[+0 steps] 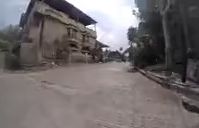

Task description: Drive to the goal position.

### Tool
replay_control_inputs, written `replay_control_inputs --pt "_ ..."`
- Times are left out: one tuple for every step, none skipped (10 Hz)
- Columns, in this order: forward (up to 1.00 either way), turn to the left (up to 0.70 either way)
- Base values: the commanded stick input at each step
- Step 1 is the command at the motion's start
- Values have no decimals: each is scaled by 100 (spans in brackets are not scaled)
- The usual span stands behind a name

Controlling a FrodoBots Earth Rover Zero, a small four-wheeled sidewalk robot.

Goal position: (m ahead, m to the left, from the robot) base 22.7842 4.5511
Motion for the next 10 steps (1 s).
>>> replay_control_inputs --pt "100 -9" --pt "100 0" --pt "100 0" --pt "100 0" --pt "100 0" --pt "100 0" --pt "100 0" --pt "100 0" --pt "100 0" --pt "100 0"
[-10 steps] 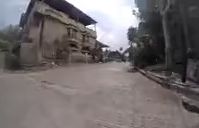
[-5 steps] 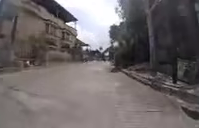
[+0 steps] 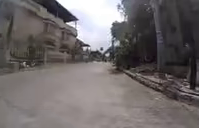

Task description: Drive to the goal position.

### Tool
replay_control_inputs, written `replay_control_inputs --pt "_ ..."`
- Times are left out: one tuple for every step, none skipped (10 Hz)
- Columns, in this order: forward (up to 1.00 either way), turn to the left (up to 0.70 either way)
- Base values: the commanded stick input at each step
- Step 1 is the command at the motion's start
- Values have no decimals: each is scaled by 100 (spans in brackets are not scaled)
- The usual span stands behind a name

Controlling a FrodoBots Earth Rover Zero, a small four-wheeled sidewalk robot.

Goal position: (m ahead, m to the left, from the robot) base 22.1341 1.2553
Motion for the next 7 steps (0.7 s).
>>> replay_control_inputs --pt "100 0" --pt "100 0" --pt "100 0" --pt "100 0" --pt "100 0" --pt "100 0" --pt "100 0"
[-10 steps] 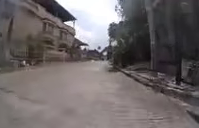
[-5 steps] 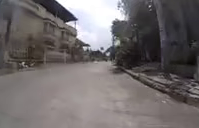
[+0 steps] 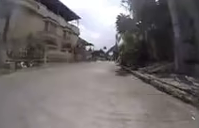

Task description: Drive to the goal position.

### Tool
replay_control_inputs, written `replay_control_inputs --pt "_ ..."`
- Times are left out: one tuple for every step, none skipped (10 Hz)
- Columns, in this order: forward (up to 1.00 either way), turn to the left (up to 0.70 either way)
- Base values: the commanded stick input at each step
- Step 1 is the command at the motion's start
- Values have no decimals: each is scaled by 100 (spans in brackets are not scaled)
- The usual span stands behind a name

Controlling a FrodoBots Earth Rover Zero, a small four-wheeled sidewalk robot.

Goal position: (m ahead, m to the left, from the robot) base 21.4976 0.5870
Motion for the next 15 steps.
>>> replay_control_inputs --pt "100 0" --pt "100 0" --pt "100 0" --pt "100 0" --pt "100 0" --pt "100 0" --pt "100 0" --pt "100 0" --pt "100 0" --pt "100 -3" --pt "100 -26" --pt "100 -40" --pt "100 -40" --pt "100 -40" --pt "100 -40"
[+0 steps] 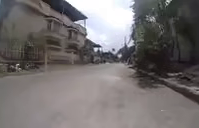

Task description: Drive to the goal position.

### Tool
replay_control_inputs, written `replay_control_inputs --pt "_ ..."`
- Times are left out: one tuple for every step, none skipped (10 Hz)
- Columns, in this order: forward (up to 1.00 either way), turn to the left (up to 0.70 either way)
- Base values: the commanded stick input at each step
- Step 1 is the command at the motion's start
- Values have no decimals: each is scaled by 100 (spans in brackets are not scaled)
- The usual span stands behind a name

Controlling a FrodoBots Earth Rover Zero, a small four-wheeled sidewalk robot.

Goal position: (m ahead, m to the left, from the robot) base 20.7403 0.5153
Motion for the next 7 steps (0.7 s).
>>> replay_control_inputs --pt "100 -23" --pt "100 -5" --pt "100 0" --pt "100 0" --pt "100 0" --pt "100 0" --pt "100 0"
